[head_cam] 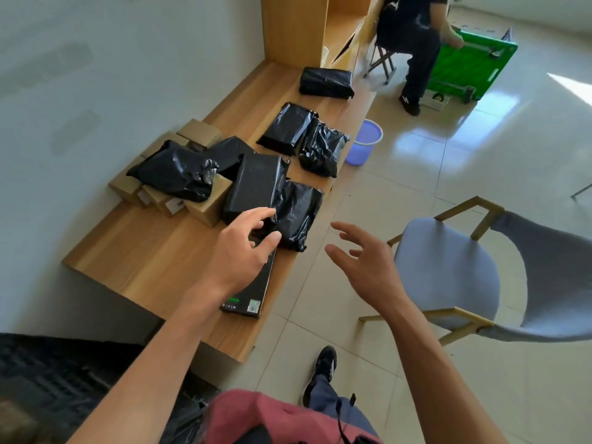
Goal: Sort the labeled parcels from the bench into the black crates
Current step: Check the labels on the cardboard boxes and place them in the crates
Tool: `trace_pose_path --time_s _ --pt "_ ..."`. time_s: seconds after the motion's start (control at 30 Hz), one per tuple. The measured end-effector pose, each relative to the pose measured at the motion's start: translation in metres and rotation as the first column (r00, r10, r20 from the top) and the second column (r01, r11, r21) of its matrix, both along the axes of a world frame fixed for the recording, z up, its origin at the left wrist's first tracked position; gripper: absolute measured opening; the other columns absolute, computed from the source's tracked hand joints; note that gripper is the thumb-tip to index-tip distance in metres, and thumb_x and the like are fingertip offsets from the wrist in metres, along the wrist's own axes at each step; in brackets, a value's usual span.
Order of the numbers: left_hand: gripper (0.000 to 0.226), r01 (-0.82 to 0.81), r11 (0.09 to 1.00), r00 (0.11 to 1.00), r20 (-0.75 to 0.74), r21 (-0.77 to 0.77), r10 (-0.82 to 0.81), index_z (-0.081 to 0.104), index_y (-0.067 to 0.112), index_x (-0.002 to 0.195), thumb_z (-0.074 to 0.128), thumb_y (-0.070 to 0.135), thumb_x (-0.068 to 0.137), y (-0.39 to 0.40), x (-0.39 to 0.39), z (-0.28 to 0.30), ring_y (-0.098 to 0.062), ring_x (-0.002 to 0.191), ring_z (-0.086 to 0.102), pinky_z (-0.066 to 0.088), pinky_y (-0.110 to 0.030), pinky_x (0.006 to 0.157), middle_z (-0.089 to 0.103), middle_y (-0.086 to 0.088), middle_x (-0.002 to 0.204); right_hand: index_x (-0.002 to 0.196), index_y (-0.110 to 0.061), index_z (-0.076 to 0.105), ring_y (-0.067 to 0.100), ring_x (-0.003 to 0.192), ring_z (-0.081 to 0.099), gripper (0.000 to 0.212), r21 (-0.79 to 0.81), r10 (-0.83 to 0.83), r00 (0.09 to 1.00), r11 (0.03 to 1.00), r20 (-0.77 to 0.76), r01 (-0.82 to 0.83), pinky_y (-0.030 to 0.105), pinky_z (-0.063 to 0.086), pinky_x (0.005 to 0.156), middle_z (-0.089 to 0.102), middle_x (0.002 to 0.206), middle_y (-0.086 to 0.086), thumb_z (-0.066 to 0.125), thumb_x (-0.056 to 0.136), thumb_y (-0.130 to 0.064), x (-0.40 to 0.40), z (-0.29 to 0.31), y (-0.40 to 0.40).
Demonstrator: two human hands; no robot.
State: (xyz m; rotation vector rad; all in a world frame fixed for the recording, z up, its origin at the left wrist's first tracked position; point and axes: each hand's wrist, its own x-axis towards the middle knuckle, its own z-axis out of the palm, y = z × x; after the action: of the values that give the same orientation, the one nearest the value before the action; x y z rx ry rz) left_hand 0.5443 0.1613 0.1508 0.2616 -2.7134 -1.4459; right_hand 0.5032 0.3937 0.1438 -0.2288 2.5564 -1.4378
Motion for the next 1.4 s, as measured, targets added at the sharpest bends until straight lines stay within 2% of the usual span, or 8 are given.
trace_pose_path --time_s 0.27,0.63,0.7,0.8,1.0,1.17,1.27,1.4 --pt "0.042 -0.184 0.982 0.983 -0.004 0.050 0.185 0.059 0.027 0.143 0.065 0.026 0.101 0.014 -0.054 -0.018 -0.001 0.125 0.056 0.046 -0.001 0.080 0.054 0.018 0.145 0.140 -0.032 0.063 0.014 0.113 0.063 0.044 0.046 0.139 0.988 0.989 0.062 -0.142 0.019 0.049 0.091 0.064 0.127 -0.009 0.072 0.097 -0.029 -0.091 -0.001 0.009" --pt "0.053 -0.522 0.837 0.853 0.102 0.165 0.512 0.045 0.035 0.151 0.063 0.027 0.101 -0.051 -0.074 -0.051 0.002 0.129 0.052 0.040 -0.011 0.092 0.050 0.018 0.149 0.141 -0.042 0.059 0.017 0.105 0.067 0.046 0.117 0.418 0.900 0.894 0.124 -0.432 0.041 0.057 0.095 0.063 0.125 -0.008 0.070 0.098 -0.036 -0.170 -0.025 -0.096" --pt "0.054 -0.574 0.799 0.819 0.122 0.178 0.561 0.044 0.033 0.152 0.063 0.025 0.102 -0.069 -0.079 -0.055 -0.002 0.130 0.053 0.042 -0.017 0.099 0.052 0.015 0.149 0.142 -0.044 0.057 0.017 0.107 0.065 0.046 0.118 0.457 0.879 0.873 0.140 -0.473 0.038 0.056 0.095 0.063 0.129 -0.005 0.070 0.098 -0.036 -0.182 -0.028 -0.122" --pt "0.060 -0.657 0.727 0.754 0.146 0.200 0.641 0.039 0.032 0.156 0.062 0.026 0.102 -0.095 -0.083 -0.066 -0.006 0.131 0.054 0.043 -0.032 0.107 0.053 0.013 0.148 0.146 -0.041 0.054 0.005 0.111 0.060 0.048 0.148 0.534 0.827 0.816 0.174 -0.559 0.011 0.048 0.082 0.063 0.136 -0.003 0.068 0.100 -0.035 -0.198 -0.034 -0.161" --pt "0.067 -0.751 0.624 0.660 0.246 0.216 0.710 0.028 0.032 0.161 0.061 0.031 0.103 -0.131 -0.088 -0.089 -0.008 0.131 0.054 0.041 -0.030 0.101 0.051 0.007 0.153 0.153 -0.030 0.048 0.007 0.130 0.057 0.057 0.160 0.621 0.752 0.737 0.220 -0.656 0.030 0.048 0.105 0.059 0.146 -0.007 0.068 0.100 -0.030 -0.220 -0.053 -0.232" --pt "0.067 -0.778 0.599 0.625 0.338 0.190 0.704 0.027 0.033 0.161 0.060 0.035 0.103 -0.146 -0.101 -0.110 -0.007 0.133 0.050 0.037 -0.031 0.101 0.049 0.011 0.153 0.158 -0.030 0.040 0.013 0.133 0.056 0.065 0.148 0.627 0.729 0.721 0.276 -0.677 0.019 0.043 0.097 0.054 0.152 -0.004 0.068 0.100 -0.027 -0.241 -0.075 -0.269" --pt "0.065 -0.791 0.583 0.603 0.396 0.184 0.693 0.029 0.030 0.161 0.060 0.035 0.103 -0.153 -0.113 -0.122 -0.009 0.134 0.050 0.040 -0.034 0.107 0.049 0.010 0.153 0.159 -0.028 0.037 0.019 0.106 0.068 0.065 0.245 0.665 0.704 0.660 0.249 -0.710 0.025 0.054 0.086 0.053 0.153 0.000 0.066 0.101 -0.024 -0.259 -0.091 -0.286" --pt "0.062 -0.823 0.543 0.550 0.472 0.167 0.689 0.033 0.028 0.160 0.059 0.034 0.104 -0.156 -0.130 -0.137 -0.010 0.134 0.049 0.040 -0.034 0.108 0.046 0.007 0.155 0.160 -0.019 0.036 0.029 0.135 0.051 0.067 0.493 0.738 0.655 0.513 0.165 -0.702 0.048 0.024 0.125 0.061 0.141 0.009 0.064 0.100 -0.025 -0.286 -0.122 -0.303"
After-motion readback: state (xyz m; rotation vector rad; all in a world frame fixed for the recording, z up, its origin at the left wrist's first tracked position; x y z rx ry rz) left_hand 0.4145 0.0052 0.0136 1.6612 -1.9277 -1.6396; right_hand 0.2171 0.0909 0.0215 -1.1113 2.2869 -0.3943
